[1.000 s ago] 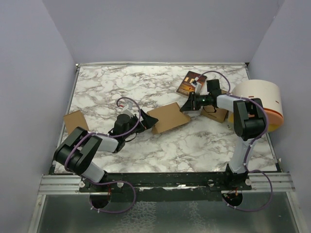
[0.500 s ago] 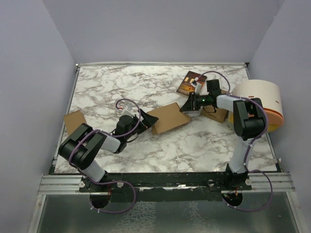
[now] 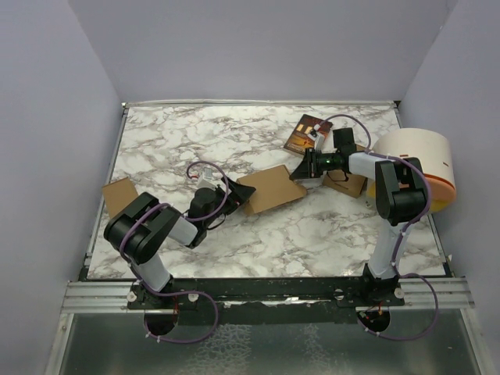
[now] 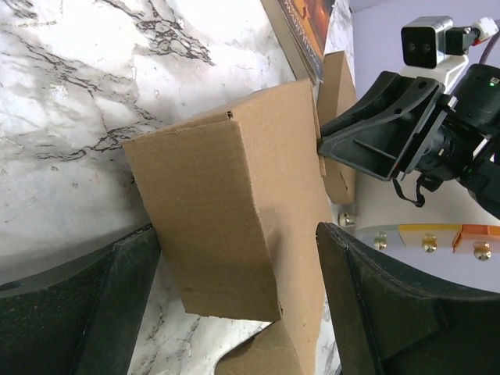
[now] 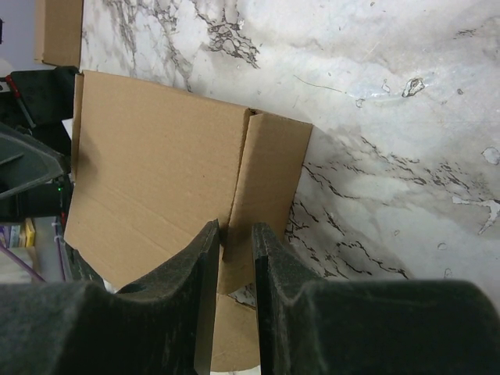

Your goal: Fold the paper box

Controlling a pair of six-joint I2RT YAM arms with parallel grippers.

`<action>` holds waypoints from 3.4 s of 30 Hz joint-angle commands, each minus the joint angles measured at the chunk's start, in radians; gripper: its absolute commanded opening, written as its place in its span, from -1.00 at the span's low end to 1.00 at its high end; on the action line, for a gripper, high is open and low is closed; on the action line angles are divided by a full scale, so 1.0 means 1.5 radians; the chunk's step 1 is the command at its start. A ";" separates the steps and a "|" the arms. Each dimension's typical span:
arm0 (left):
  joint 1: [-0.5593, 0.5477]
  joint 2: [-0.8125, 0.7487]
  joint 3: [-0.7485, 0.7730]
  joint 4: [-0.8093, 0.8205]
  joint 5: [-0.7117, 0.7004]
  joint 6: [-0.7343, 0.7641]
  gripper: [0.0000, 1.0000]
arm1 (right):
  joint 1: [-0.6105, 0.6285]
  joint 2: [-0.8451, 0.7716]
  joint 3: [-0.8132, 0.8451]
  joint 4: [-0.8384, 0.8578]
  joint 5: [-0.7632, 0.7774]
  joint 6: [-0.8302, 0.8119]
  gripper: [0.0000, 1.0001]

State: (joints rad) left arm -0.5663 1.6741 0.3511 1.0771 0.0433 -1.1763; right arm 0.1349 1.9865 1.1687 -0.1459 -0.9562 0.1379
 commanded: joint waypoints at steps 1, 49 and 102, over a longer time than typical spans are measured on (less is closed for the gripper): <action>-0.007 0.011 -0.001 0.070 -0.023 -0.020 0.60 | -0.008 0.030 -0.007 -0.019 0.046 -0.023 -0.56; 0.043 -0.279 0.119 -0.562 -0.052 -0.164 -0.20 | 0.126 -0.434 -0.206 -0.026 -0.113 -0.754 0.99; 0.052 -0.324 0.118 -0.548 0.033 -0.296 0.39 | 0.409 -0.309 -0.328 0.407 0.458 -0.718 -0.07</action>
State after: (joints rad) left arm -0.4896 1.2411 0.5343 0.2306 0.0956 -1.6047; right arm 0.7425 1.5501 0.6655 0.4412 -0.2771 -1.0103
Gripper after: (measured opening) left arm 0.640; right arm 0.537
